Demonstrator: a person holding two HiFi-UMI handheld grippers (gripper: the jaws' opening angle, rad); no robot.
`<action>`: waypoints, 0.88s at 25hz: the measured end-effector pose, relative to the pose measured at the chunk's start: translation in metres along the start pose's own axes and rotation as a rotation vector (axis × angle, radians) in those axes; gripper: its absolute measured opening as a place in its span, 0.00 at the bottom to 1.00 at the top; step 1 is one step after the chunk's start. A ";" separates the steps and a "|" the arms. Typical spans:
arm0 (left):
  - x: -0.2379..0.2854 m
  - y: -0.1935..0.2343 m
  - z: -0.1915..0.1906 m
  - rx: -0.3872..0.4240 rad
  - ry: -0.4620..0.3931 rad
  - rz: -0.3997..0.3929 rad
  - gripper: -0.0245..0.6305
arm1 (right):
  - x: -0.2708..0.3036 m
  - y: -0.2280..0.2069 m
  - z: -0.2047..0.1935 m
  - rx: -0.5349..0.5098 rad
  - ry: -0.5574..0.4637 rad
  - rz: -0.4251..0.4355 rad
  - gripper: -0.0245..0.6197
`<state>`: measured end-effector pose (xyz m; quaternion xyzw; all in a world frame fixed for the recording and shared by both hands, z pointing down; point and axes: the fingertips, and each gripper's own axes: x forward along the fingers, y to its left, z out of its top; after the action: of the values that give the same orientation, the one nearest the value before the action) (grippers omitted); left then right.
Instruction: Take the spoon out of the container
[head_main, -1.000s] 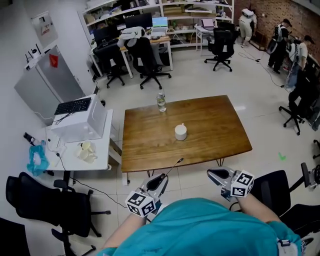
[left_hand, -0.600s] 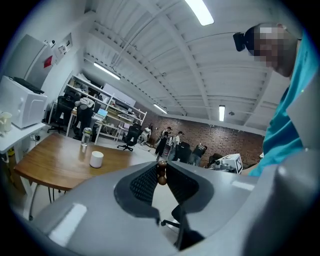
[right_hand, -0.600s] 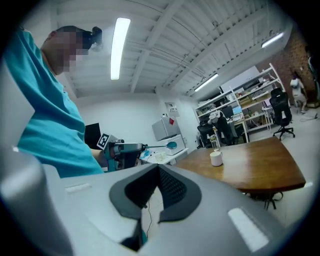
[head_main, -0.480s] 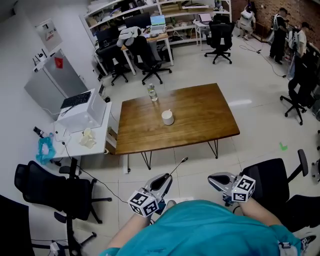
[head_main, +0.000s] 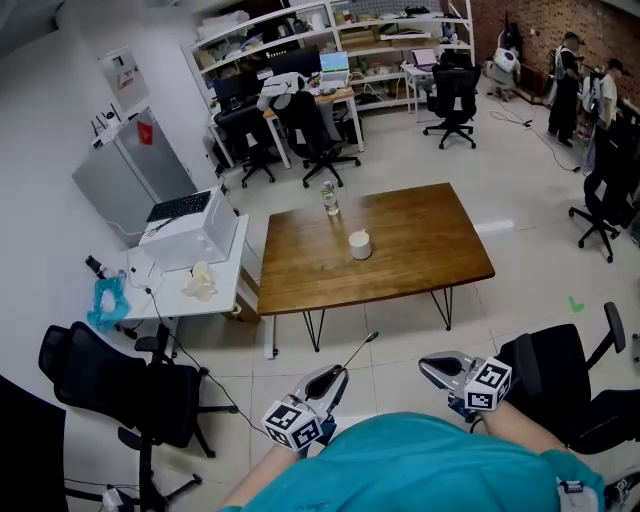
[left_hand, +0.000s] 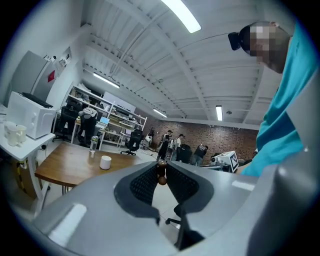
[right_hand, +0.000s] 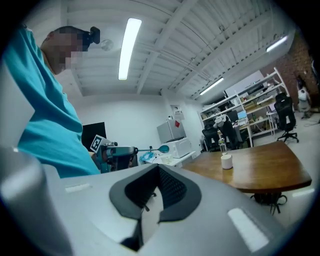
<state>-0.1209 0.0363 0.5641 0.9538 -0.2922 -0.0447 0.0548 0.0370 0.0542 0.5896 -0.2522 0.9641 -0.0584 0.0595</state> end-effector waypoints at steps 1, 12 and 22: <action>-0.013 0.003 -0.001 -0.001 0.002 -0.005 0.12 | 0.009 0.007 -0.001 -0.005 -0.005 -0.013 0.04; -0.097 0.061 0.017 -0.023 -0.045 0.000 0.12 | 0.096 0.048 -0.009 -0.028 0.032 -0.025 0.04; -0.111 0.063 0.023 -0.012 -0.068 0.017 0.12 | 0.103 0.052 -0.007 -0.044 0.044 -0.008 0.04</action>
<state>-0.2504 0.0453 0.5555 0.9487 -0.3019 -0.0785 0.0509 -0.0779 0.0490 0.5804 -0.2561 0.9651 -0.0432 0.0325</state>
